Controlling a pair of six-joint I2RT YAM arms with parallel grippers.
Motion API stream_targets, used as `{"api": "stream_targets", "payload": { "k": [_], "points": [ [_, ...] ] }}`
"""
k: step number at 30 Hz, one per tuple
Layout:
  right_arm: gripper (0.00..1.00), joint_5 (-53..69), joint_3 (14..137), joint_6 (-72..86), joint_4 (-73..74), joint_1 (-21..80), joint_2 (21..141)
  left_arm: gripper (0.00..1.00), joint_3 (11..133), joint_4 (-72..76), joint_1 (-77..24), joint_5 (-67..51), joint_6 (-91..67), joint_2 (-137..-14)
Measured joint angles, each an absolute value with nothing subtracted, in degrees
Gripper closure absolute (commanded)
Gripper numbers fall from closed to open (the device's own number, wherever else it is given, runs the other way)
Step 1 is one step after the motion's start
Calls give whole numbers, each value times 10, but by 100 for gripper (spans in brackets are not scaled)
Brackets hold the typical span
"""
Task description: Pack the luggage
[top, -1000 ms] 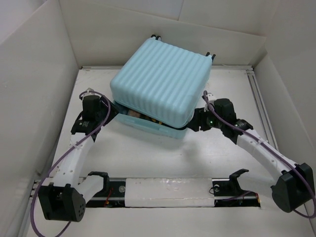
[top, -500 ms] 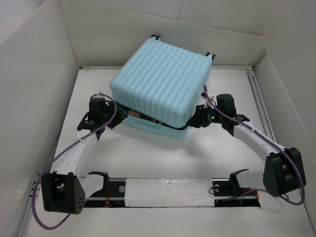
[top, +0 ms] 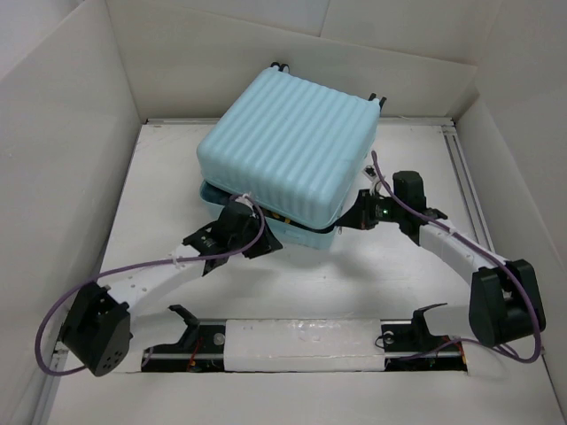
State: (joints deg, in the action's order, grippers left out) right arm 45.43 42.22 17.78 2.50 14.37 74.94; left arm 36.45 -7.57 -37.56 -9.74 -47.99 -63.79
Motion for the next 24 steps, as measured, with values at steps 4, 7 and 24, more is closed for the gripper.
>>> {"api": "stream_targets", "payload": {
  "k": [4,7,24],
  "points": [
    [100,465,414,187,12,139,749,70,376,-31,-383,-88,-490,-705],
    [100,455,398,199,-3,140,733,70,397,-13,-402,-69,-500,-747],
    [100,69,398,226,161,352,559,71,446,19,-472,-44,-567,-851]
  ]
}}
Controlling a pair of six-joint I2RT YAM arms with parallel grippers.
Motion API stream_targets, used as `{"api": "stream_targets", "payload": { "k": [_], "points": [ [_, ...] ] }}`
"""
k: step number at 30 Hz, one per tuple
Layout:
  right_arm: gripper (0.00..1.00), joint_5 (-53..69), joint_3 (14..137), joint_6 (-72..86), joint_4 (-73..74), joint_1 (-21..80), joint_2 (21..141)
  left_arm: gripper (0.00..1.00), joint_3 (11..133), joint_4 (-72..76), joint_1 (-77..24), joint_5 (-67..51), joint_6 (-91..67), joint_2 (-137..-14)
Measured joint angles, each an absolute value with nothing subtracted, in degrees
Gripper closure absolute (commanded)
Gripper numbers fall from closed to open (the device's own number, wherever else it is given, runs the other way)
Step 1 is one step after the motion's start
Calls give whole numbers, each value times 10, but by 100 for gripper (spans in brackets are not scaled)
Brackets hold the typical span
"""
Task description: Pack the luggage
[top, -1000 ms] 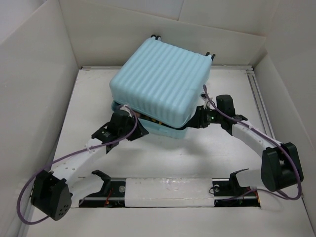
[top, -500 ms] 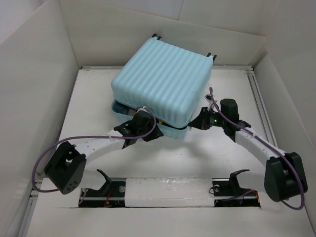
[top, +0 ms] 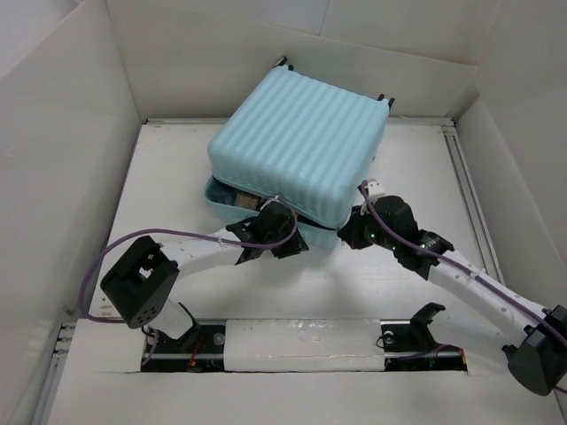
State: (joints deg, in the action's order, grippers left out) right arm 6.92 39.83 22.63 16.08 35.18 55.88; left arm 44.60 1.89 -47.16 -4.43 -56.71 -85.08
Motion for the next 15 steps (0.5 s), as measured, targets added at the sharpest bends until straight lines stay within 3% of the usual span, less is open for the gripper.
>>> {"api": "stream_targets", "payload": {
  "k": [9,15],
  "points": [
    [100,17,423,263,188,401,570,73,452,37,-474,-61,-580,-864],
    [100,-83,423,364,131,481,628,73,452,60,-482,-67,-603,-872]
  ]
}}
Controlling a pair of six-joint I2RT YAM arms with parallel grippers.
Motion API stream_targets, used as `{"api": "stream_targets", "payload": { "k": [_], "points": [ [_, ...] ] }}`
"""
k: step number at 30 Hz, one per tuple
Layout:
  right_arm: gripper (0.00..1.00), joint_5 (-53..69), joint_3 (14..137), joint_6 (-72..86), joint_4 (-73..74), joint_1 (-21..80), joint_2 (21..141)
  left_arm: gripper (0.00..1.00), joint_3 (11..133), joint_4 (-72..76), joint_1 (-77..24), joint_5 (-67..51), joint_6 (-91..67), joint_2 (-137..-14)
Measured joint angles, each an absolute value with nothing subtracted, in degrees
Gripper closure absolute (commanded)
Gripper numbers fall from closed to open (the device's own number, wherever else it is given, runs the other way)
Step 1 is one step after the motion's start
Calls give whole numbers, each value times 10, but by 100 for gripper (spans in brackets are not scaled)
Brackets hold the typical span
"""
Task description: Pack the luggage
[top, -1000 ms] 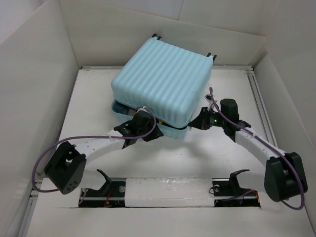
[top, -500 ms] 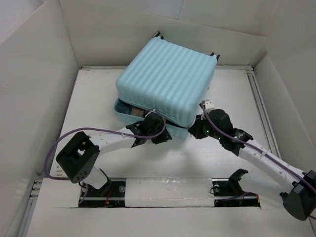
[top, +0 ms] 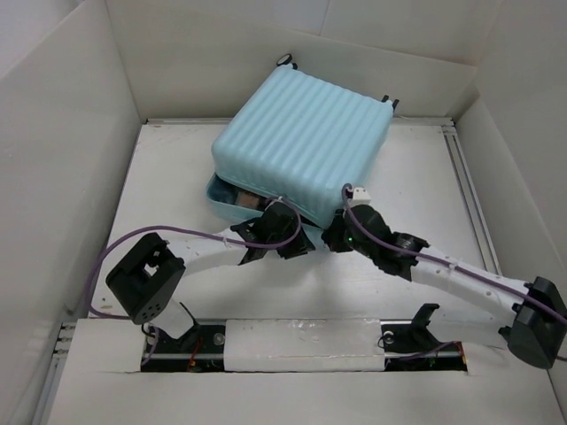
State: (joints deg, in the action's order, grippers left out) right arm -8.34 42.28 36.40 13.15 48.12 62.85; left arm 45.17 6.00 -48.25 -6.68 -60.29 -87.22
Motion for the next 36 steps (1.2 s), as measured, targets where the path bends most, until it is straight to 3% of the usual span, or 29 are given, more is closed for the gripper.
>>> {"api": "stream_targets", "payload": {
  "k": [7,9,10,11,12,14,17,18,20,21,23,25,27,28,29,31,36],
  "points": [
    [100,-301,423,477,75,603,689,71,423,57,-478,-64,-616,-840],
    [100,-325,424,491,58,618,707,64,411,48,-475,-64,-601,-813],
    [100,-333,428,494,50,623,719,51,410,41,-469,-63,-583,-785],
    [100,-338,435,495,41,626,732,51,410,38,-467,-60,-571,-771],
    [100,-343,444,495,42,628,741,34,410,25,-460,-47,-552,-745],
    [100,-341,454,496,35,630,749,15,410,-18,-426,-27,-513,-680],
    [100,-330,454,500,45,633,740,9,438,-54,-364,-8,-466,-600],
    [90,-325,453,500,51,633,731,9,459,-66,-336,0,-449,-582],
    [59,-307,441,505,65,633,697,9,512,-81,-260,-6,-425,-573],
    [35,-287,438,507,74,636,671,10,539,-79,-207,-21,-415,-578],
    [22,-252,441,508,93,651,617,14,592,-67,-92,-51,-410,-609],
    [19,-232,458,509,131,658,578,17,639,-49,8,-93,-415,-671],
    [34,-228,492,505,182,650,555,17,680,-29,68,-114,-424,-739],
    [67,-225,509,499,206,634,548,17,699,-23,85,-116,-429,-777],
    [81,-220,524,489,222,615,543,20,717,-23,97,-117,-433,-813],
    [100,-197,553,466,245,540,541,23,747,-24,110,-128,-444,-880],
    [100,-119,608,403,262,275,617,29,866,-42,115,-183,-448,-1056]
  ]
}}
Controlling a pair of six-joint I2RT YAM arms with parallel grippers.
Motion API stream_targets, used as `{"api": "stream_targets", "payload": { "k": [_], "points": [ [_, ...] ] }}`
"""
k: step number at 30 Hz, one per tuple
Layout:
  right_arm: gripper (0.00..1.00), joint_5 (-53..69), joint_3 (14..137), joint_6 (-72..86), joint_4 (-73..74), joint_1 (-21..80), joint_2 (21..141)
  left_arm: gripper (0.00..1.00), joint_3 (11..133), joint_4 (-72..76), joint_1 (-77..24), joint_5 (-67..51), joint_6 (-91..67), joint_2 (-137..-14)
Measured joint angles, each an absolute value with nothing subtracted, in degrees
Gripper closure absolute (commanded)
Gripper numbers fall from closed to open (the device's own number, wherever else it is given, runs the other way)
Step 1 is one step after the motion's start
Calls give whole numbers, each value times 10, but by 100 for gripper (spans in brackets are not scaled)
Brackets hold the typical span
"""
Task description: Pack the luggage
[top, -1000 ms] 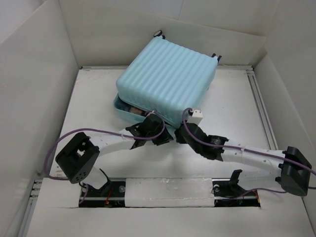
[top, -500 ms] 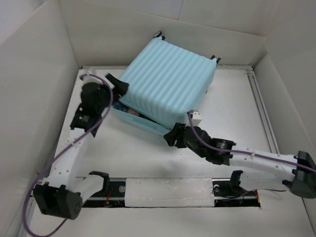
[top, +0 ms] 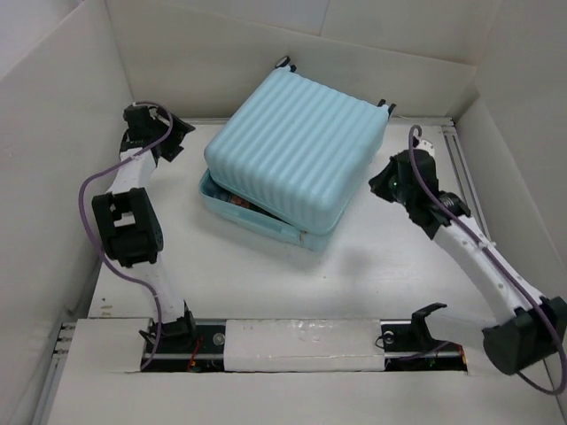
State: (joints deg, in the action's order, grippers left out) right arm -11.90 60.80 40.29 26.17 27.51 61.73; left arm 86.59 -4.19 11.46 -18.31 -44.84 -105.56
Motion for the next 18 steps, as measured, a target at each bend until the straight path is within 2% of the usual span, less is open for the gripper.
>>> {"api": "stream_targets", "payload": {
  "k": [4,9,13,18],
  "points": [
    [98,-63,611,374,253,153,716,37,896,-58,96,-206,-433,-1130],
    [98,21,705,340,248,123,884,42,825,-58,67,-229,-413,-1117],
    [98,38,802,295,270,138,987,44,731,-21,51,-199,-408,-1060],
    [96,50,912,258,281,130,1076,47,539,4,41,-148,-409,-881]
  ]
}}
